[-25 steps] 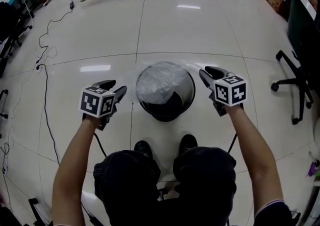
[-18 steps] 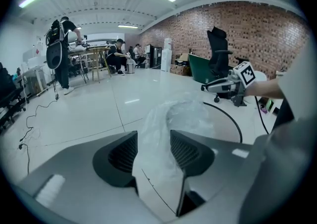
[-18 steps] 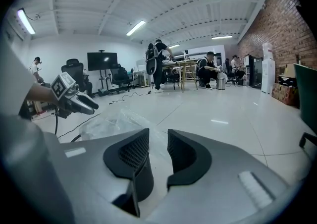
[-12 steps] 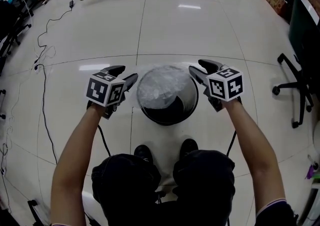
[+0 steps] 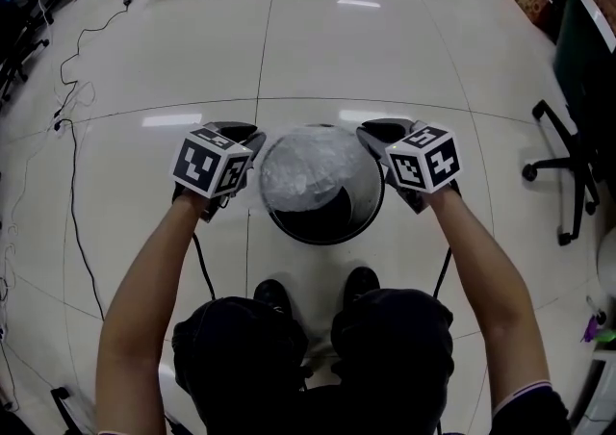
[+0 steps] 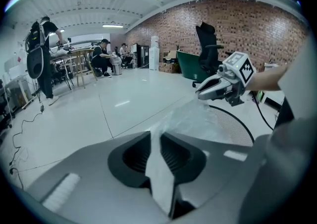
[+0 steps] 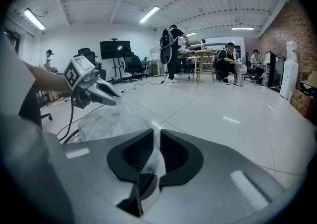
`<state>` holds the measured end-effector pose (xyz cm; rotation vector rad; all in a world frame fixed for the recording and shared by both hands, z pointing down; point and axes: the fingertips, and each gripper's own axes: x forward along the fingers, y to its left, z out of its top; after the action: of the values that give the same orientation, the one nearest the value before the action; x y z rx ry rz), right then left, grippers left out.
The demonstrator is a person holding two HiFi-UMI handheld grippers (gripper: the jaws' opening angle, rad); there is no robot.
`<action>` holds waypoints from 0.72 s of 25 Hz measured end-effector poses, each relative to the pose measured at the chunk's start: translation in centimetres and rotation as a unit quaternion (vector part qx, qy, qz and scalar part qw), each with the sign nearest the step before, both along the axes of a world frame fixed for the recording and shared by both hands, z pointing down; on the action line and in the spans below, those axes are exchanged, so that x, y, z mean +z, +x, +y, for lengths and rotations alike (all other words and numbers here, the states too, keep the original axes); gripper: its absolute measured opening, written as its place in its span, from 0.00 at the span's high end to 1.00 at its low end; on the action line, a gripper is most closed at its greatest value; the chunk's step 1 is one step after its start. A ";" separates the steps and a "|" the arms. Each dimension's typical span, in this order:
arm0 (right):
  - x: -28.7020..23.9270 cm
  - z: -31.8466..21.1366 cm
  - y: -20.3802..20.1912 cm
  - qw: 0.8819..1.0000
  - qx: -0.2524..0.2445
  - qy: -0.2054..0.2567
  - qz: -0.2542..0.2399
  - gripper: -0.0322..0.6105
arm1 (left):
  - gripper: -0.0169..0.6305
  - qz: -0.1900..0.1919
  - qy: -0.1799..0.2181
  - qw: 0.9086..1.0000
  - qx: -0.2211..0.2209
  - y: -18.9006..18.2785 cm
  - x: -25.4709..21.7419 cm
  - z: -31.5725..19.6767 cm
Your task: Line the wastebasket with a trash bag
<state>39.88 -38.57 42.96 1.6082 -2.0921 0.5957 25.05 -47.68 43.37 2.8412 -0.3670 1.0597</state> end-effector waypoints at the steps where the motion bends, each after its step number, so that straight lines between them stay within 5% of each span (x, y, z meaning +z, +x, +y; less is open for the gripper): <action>1: -0.1 0.1 0.0 1.000 -0.001 0.002 0.003 0.91 | 0.94 0.007 0.002 1.000 0.003 0.0 -0.3 0.3; 18: -1.3 10.0 -3.6 0.999 -0.032 -0.005 0.005 0.95 | 0.95 0.006 -0.032 0.996 0.078 -4.1 -2.0 11.7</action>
<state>36.26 -28.60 41.61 1.5301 -2.1220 0.5748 20.93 -35.98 41.36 2.8564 -0.1091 1.0601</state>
